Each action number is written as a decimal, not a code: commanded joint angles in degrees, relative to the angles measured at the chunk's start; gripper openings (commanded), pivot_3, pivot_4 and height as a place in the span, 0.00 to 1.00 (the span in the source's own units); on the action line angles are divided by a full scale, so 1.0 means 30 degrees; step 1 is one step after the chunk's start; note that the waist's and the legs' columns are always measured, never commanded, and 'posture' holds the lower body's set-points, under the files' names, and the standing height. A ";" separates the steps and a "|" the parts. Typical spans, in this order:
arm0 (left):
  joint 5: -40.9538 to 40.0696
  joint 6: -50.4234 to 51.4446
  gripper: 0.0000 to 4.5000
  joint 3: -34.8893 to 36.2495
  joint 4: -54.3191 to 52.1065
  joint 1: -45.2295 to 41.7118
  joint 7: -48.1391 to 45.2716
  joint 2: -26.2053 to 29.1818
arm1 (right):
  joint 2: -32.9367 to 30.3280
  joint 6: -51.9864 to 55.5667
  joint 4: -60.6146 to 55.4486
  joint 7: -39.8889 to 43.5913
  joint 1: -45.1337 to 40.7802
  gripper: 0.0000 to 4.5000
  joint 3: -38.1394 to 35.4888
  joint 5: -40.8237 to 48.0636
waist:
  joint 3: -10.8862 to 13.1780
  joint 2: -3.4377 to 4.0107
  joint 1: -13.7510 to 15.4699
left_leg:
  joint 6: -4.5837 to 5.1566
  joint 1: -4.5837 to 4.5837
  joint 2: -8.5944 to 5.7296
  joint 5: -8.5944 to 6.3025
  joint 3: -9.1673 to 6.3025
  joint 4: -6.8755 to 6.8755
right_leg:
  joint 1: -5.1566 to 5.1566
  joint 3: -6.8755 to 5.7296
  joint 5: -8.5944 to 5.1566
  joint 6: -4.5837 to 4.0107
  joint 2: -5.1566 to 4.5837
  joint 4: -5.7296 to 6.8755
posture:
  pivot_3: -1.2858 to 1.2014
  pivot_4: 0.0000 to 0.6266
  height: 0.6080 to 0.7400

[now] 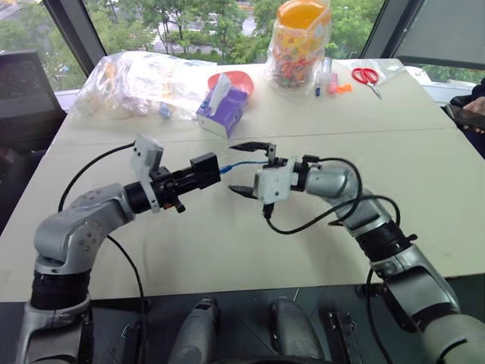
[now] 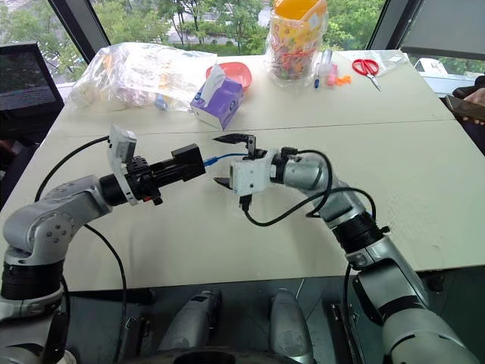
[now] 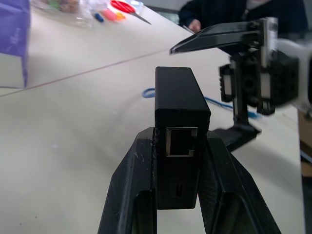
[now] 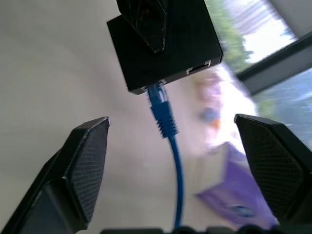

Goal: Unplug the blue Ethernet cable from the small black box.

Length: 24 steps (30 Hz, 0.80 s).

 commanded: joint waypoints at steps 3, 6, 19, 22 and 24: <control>-0.1241 -0.0330 0.11 0.0962 -0.0197 -0.0289 -0.2775 0.1175 | -0.0013 0.7487 -0.0098 0.5411 -0.2506 0.95 -0.1420 0.5632 | 0.0009 0.0002 -0.0014 | -0.0002 -0.0007 0.0018 -0.0003 0.0004 -0.0006 | -0.0012 -0.0005 0.0004 -0.0011 0.0010 -0.0007 | 0.52 0.24 0.91; -0.1901 0.0026 0.11 0.1228 -0.0138 -0.0527 -0.3611 0.1707 | 0.0454 1.1388 0.0228 0.6306 -0.3532 0.95 -0.1975 0.7462 | 0.0009 0.0003 0.0001 | -0.0003 -0.0028 0.0048 -0.0007 0.0006 -0.0028 | -0.0050 -0.0015 0.0004 -0.0019 0.0024 -0.0012 | 0.52 0.24 0.91; -0.3490 0.0977 0.11 0.1952 0.0001 -0.1340 -0.3694 0.2408 | 0.1314 1.8592 0.1213 0.7637 -0.5190 0.79 -0.2447 0.9287 | 0.0010 0.0004 -0.0040 | -0.0004 -0.0276 0.0043 -0.0004 0.0021 -0.0017 | -0.0291 -0.0023 0.0052 0.0053 0.0029 0.0000 | 0.52 0.24 0.91; -0.3565 0.1012 0.11 0.1946 -0.0059 -0.1349 -0.3677 0.2409 | 0.1640 1.9480 0.1122 0.7729 -0.5453 0.79 -0.2611 0.9741 | 0.0010 0.0004 -0.0038 | -0.0004 -0.0277 0.0048 -0.0005 0.0027 -0.0018 | -0.0305 -0.0023 0.0054 0.0056 0.0033 0.0016 | 0.52 0.24 0.91; -0.3560 0.0981 0.11 0.1909 -0.0092 -0.1317 -0.3683 0.2407 | 0.1758 1.9765 0.0954 0.7812 -0.5503 0.79 -0.2580 0.9851 | 0.0010 0.0004 -0.0027 | -0.0004 -0.0278 0.0049 -0.0005 0.0027 -0.0018 | -0.0305 -0.0023 0.0054 0.0057 0.0035 0.0019 | 0.52 0.24 0.91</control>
